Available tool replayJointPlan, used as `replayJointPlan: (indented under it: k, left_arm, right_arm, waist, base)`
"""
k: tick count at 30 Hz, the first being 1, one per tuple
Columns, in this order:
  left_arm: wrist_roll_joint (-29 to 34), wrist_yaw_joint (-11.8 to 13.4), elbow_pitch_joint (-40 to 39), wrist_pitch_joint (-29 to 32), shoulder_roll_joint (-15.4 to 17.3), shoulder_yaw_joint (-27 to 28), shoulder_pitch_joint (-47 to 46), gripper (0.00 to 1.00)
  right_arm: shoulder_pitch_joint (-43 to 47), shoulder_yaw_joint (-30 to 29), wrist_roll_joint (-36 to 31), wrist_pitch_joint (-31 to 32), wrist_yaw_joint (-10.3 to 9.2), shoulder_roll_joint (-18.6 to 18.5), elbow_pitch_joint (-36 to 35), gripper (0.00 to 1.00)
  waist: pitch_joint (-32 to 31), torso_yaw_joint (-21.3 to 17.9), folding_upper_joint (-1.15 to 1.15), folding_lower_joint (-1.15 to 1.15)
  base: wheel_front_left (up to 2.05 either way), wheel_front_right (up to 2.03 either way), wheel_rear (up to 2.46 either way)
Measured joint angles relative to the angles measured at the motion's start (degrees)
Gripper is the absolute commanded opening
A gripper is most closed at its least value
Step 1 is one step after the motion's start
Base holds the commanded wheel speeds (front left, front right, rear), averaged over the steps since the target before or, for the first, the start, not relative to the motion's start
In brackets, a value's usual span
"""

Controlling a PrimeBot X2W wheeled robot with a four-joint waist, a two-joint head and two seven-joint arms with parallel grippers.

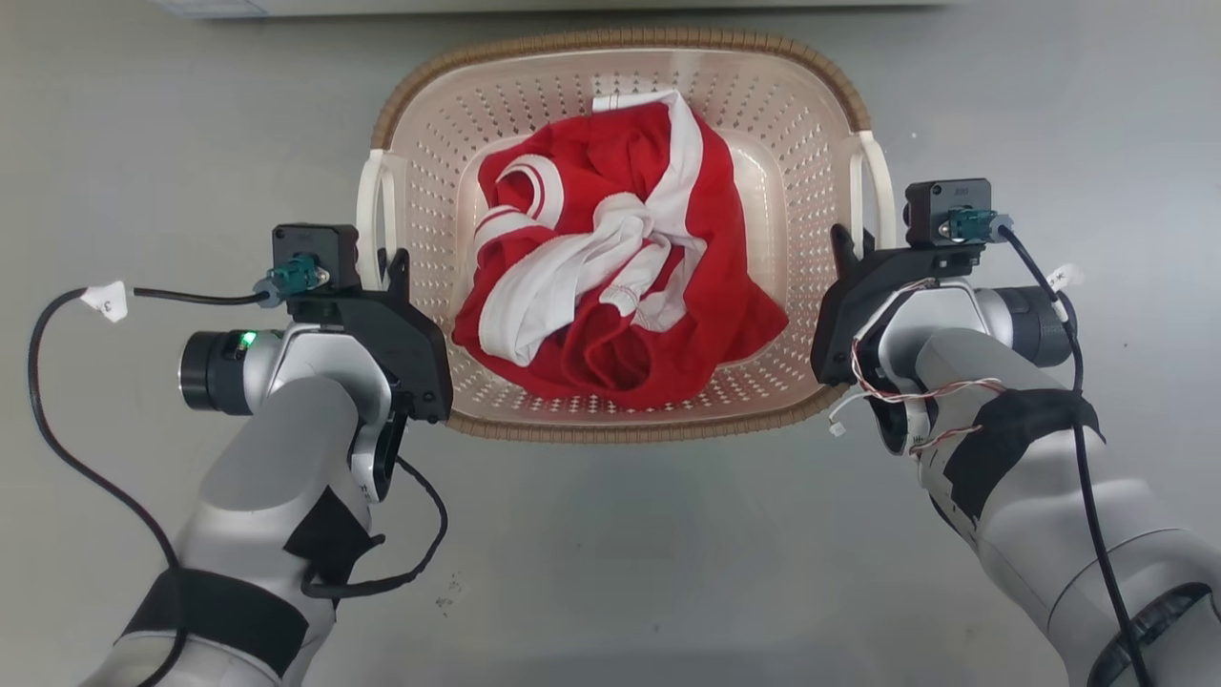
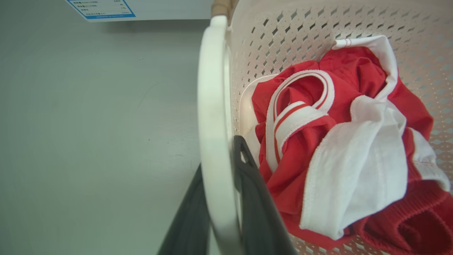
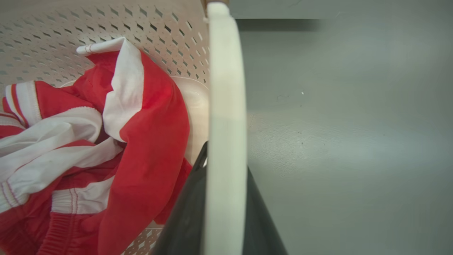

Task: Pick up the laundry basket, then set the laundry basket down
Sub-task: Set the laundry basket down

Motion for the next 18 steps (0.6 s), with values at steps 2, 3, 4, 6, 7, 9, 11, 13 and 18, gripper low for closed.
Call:
replayJointPlan:
  k: [2,3,4,6,7,9,11,13,18]
  left_arm:
    - [0.12,0.00,0.00,-0.44,0.12,0.11,-0.83,0.00]
    - [0.14,-0.01,0.02,-0.55,0.15,0.13,-1.16,0.00]
    - [0.14,0.00,0.04,-0.58,0.14,0.13,-1.39,0.00]
    - [0.16,-0.01,0.19,-0.99,0.08,0.11,-1.75,0.00]
    - [0.19,-0.01,0.33,-1.05,0.03,0.10,-1.98,0.00]
    - [0.48,-0.02,0.54,-1.56,-0.02,0.04,-2.31,0.00]
    - [0.59,-0.05,0.56,-2.21,-0.02,0.02,-2.66,0.00]
    - [0.64,-0.10,0.73,-2.41,-0.01,-0.02,-3.30,0.00]
    - [0.71,-0.18,1.22,-3.09,0.18,-0.05,-4.97,0.00]
  right_arm:
    - [-0.82,0.00,-0.13,-0.51,0.00,0.01,0.12,0.00]
    - [-1.12,0.00,-0.35,-0.57,0.00,0.01,0.18,0.00]
    - [-1.30,0.00,-0.37,-0.97,0.00,0.01,0.26,0.00]
    - [-1.42,0.00,-0.38,-1.35,0.00,0.02,0.48,0.00]
    - [-1.44,0.01,-0.38,-1.57,0.00,0.02,0.59,0.00]
    - [-1.46,0.03,-0.38,-2.03,0.00,0.03,0.77,0.00]
    - [-1.66,0.04,-0.42,-2.65,0.00,0.04,0.91,0.00]
    - [-2.24,0.04,-0.80,-2.98,-0.01,0.04,1.02,0.00]
    - [-3.58,0.13,-0.93,-3.74,-0.01,0.04,1.19,0.00]
  waist:
    - [1.60,0.12,0.00,0.00]
    - [2.37,0.17,0.00,0.00]
    - [3.08,0.23,0.00,0.00]
    - [4.41,0.34,0.00,0.00]
    - [4.99,0.40,0.00,0.00]
    - [5.98,0.52,0.00,0.00]
    - [6.69,0.66,0.00,-0.01]
    - [7.20,0.76,-0.01,-0.02]
    - [8.30,0.88,-0.02,-0.01]
  base:
    - [0.00,0.00,0.00]
    - [0.00,0.00,0.00]
    - [0.00,0.00,0.00]
    - [0.00,0.00,0.00]
    - [0.00,0.00,0.00]
    - [0.00,0.00,0.00]
    - [0.00,0.00,0.00]
    - [0.00,0.00,0.00]
    - [0.00,0.00,0.00]
